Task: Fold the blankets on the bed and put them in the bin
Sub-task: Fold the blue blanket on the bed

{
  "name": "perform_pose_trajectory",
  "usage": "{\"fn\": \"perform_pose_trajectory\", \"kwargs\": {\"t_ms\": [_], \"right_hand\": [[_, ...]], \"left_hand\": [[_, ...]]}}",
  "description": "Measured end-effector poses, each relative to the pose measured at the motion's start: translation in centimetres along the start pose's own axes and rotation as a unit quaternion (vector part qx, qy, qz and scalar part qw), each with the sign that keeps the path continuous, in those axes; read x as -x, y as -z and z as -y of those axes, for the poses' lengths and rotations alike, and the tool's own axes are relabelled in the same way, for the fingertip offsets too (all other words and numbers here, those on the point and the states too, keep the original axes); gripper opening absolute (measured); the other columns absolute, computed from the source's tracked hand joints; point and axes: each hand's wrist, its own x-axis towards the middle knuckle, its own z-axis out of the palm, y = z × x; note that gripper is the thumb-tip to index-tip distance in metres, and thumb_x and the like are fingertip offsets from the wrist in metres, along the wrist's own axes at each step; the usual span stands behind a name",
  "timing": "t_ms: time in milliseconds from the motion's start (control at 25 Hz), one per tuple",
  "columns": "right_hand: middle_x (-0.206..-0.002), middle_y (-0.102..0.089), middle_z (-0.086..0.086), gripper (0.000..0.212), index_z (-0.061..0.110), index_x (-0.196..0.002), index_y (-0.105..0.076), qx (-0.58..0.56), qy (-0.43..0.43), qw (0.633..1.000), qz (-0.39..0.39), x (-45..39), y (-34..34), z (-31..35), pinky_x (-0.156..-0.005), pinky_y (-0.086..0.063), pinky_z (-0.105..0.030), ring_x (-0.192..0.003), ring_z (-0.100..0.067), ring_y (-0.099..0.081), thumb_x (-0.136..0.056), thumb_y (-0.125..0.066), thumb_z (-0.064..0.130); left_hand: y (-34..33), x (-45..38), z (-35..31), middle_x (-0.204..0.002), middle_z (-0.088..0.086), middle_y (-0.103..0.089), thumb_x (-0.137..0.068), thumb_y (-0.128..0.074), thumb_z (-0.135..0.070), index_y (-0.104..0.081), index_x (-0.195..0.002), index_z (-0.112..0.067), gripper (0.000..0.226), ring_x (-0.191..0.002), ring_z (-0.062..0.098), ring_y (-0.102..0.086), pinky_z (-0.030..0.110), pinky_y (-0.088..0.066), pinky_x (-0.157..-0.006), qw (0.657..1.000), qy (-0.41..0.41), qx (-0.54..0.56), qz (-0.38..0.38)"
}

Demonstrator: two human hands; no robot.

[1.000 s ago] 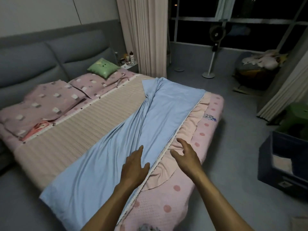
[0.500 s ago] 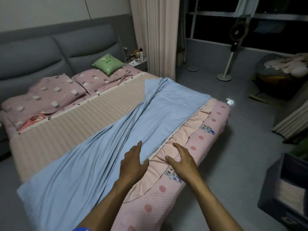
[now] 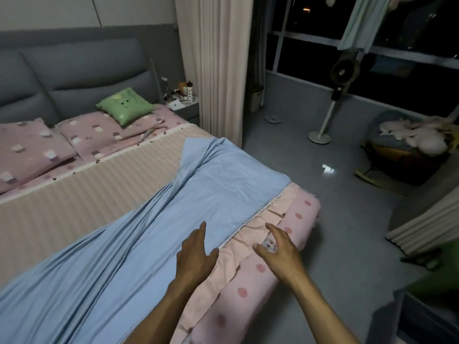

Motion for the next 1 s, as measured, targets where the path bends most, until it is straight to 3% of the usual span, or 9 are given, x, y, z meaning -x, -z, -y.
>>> {"fn": "perform_pose_trajectory", "kwargs": {"t_ms": [360,1000], "right_hand": [[-0.154,-0.036,0.005,0.068,0.03,-0.147,-0.038,0.029,0.033,0.999,0.014,-27.5,18.3,-10.2,-0.107,-0.033,-0.029,-0.138,-0.018,-0.038,-0.087,-0.066,0.046],[-0.155,-0.034,0.002,0.075,0.027,-0.15,-0.035,0.062,0.075,0.985,0.143,-72.7,38.8,-19.6,-0.11,-0.031,-0.028,-0.14,-0.016,-0.036,-0.086,-0.067,0.047]], "left_hand": [[-13.9,-21.6,-20.0,-0.159,0.006,-0.02,-0.09,-0.053,-0.051,-0.006,-0.154,-0.03,0.083,-0.143,0.028,-0.024,0.05,-0.028,-0.112,0.996,0.008,-0.07,-0.062],[-33.1,-58.7,-45.4,-0.159,0.009,-0.022,-0.092,-0.051,-0.048,-0.008,-0.155,-0.025,0.079,-0.141,0.032,-0.028,0.052,-0.031,-0.11,0.974,0.197,0.018,-0.114]]}}
